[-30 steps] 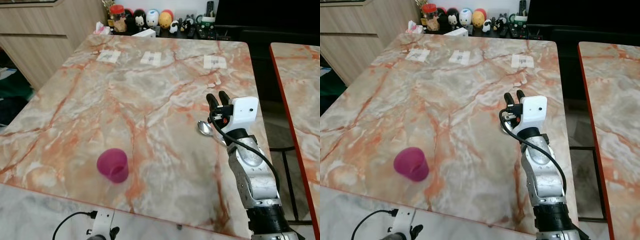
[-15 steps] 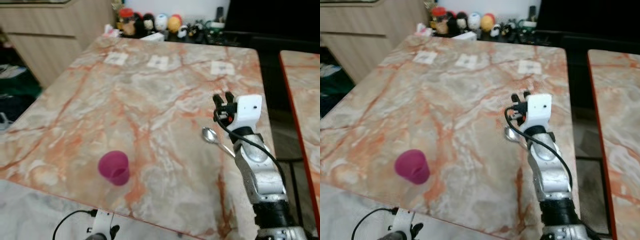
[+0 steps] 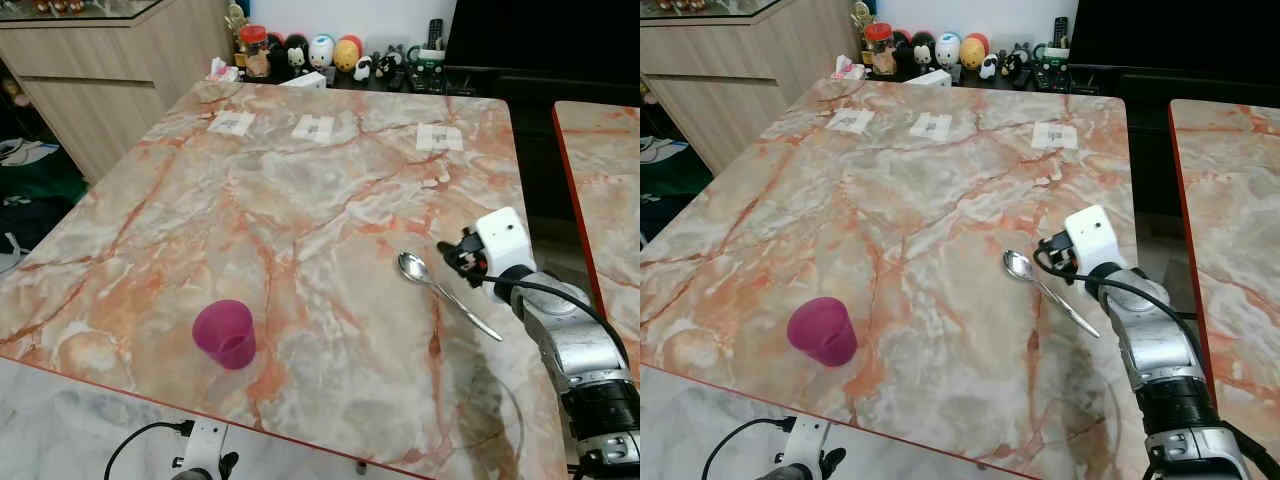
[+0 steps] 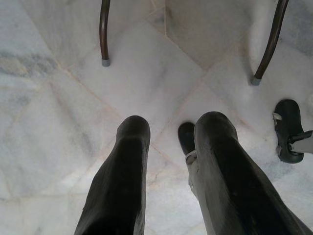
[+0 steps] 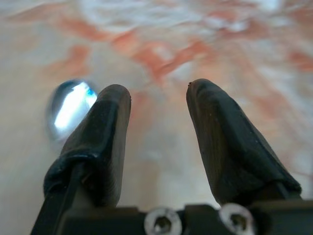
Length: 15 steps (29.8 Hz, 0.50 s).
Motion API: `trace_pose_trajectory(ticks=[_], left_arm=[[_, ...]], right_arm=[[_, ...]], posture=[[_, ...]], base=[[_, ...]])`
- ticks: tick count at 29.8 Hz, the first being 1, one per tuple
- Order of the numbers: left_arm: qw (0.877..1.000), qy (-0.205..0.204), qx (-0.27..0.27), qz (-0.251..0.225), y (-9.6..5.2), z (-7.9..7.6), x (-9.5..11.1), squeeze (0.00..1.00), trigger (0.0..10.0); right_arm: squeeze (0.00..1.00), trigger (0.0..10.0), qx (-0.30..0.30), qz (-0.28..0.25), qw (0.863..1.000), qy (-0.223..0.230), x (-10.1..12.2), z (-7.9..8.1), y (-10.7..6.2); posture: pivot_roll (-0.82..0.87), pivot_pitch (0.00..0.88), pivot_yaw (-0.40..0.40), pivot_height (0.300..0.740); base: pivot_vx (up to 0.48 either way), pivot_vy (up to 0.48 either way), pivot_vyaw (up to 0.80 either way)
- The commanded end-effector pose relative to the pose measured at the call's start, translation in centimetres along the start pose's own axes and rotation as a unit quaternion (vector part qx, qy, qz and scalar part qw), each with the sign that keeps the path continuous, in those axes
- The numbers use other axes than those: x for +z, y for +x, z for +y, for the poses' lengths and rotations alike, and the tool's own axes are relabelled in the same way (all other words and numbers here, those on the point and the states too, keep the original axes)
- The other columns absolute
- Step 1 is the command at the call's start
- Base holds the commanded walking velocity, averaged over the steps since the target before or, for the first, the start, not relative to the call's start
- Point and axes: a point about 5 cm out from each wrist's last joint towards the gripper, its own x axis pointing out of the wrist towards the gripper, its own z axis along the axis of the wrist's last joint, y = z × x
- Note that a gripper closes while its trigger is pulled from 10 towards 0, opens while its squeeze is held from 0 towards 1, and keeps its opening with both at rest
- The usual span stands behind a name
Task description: Setting the table
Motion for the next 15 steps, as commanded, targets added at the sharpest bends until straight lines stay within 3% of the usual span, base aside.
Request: trace_pose_trajectory(ticks=[1,6,15], left_arm=[[1.000,-0.001,0.000,0.017,-0.2,0.0,-0.9,0.00,10.0],[1.000,-0.002,-0.001,0.017,-0.2,-0.1,-1.0,0.00,10.0],[1.000,0.002,-0.003,0.017,-0.1,0.0,-0.9,0.00,10.0]], right_arm=[[0.00,10.0,0.027,0.018,0.999,-0.006,-0.4,-0.5,-0.2],[0.00,10.0,0.073,0.030,0.997,-0.002,-1.2,-0.9,-1.0],[0.00,10.0,0.102,0.041,0.994,0.016,-2.1,-1.6,-1.7]], posture=[[-0.15,0.130,0.065,0.740],[-0.15,0.125,0.063,0.740],[-0.15,0.121,0.069,0.740]], base=[[0.000,0.000,0.00],[0.000,0.000,0.00],[0.000,0.000,0.00]])
